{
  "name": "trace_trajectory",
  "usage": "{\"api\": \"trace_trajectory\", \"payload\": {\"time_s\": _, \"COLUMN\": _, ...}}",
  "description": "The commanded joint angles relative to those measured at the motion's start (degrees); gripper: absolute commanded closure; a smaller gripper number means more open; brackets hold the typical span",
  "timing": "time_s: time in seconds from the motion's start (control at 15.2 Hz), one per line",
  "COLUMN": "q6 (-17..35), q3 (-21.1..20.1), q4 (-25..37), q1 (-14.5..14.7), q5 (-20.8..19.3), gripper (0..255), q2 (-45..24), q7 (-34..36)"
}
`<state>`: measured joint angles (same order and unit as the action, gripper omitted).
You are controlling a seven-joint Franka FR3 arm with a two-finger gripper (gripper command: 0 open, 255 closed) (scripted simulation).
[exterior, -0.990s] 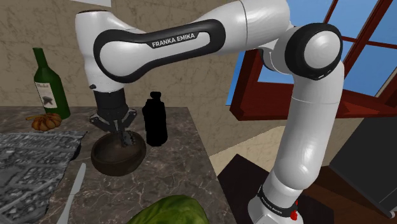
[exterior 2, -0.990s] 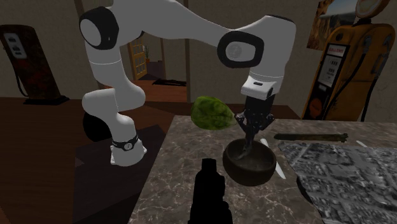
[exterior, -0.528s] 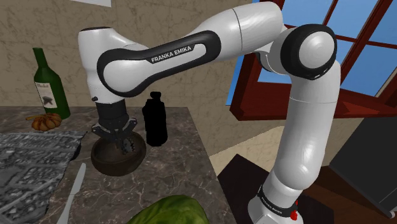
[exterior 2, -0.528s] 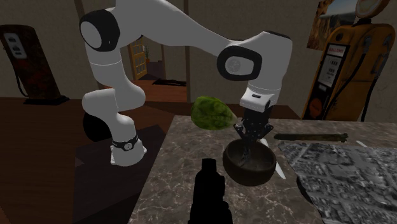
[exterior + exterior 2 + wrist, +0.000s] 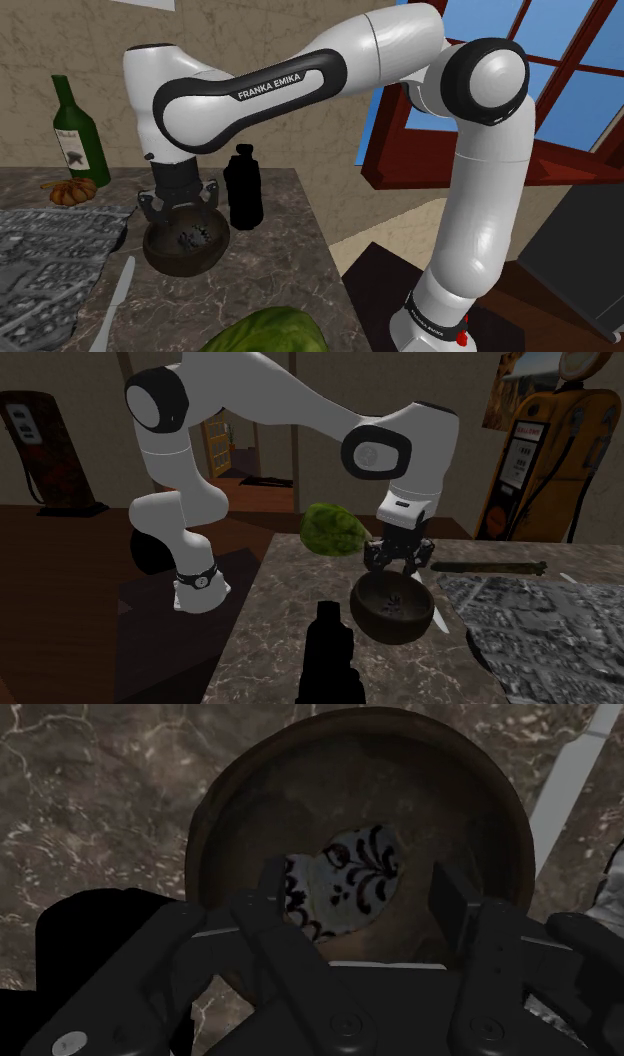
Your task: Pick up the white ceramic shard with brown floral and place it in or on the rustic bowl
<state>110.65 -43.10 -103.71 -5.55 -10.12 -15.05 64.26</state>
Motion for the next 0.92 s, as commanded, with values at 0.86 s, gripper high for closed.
{"api": "trace_trajectory", "payload": {"time_s": 0.86, "q6": -6.91, "q3": -0.49, "q4": 6.1, "q1": 0.06, "q5": 1.14, "gripper": 0, "q2": 1.17, "q7": -0.81}}
